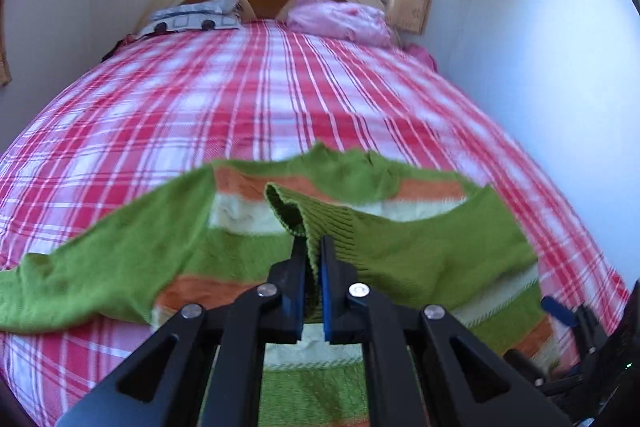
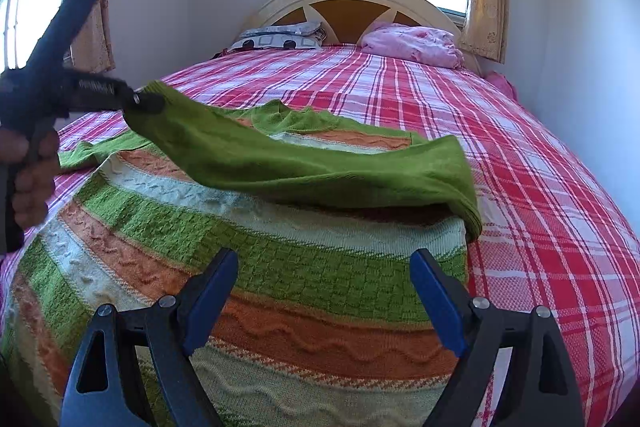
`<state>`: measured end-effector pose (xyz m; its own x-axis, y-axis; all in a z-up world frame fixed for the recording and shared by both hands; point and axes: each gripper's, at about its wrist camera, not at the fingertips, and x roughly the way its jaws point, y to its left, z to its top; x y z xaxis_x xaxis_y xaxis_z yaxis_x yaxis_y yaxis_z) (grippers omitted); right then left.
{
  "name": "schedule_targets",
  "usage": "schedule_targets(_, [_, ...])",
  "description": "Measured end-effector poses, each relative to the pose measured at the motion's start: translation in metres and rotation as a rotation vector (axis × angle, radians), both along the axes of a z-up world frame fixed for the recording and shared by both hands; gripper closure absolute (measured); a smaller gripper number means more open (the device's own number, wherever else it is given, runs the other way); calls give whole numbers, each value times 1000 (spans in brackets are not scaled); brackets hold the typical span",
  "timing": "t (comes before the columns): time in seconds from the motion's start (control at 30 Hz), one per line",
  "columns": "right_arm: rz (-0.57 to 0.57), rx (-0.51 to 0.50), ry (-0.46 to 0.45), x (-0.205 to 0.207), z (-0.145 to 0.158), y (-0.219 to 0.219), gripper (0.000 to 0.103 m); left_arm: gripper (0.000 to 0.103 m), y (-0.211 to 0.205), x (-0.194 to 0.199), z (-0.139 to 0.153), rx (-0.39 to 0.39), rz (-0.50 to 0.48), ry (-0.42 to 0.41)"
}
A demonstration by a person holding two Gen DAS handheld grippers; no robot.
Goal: Fold small clothes
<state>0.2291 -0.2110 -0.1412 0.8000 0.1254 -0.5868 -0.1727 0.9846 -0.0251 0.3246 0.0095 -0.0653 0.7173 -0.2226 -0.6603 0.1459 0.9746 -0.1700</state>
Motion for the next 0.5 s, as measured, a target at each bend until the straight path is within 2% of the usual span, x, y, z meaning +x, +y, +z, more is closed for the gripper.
schedule_targets(0.1, [1,0,15,2,-2,1,15,96,19,-4,9,-11,33,-31])
schedule_targets(0.17, [-1,-1,23,4,-2,1,15,96,26,-4,5,-13,50,-25])
schedule_targets(0.33, [1,0,46,7,-5,1,15,96,39,3,-29,16,92,37])
schedule_targets(0.5, [7,20,73,11,-8,-2,15,96,54,7,-58,12,140,83])
